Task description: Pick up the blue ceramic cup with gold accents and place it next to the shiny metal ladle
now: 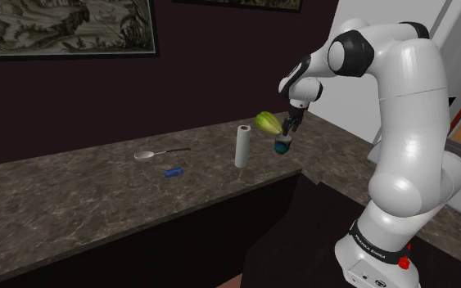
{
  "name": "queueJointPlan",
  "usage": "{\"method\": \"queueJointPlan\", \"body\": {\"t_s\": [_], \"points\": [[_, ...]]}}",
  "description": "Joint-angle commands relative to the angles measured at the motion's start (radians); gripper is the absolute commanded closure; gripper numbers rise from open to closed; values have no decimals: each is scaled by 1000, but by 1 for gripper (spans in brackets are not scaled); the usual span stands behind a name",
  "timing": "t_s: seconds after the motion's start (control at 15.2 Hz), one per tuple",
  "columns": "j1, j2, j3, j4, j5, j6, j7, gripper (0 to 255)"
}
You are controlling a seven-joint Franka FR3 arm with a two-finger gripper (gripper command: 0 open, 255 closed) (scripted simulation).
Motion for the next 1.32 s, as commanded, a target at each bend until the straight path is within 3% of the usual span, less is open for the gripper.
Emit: {"method": "queueJointPlan", "body": {"t_s": [0.0,0.86,0.92,1.25], "points": [[-10,29,8,14,13,12,-9,0],[-21,81,30,15,41,61,-26,0],[-21,81,30,15,41,61,-26,255],[-21,81,30,15,41,61,-26,255]]}}
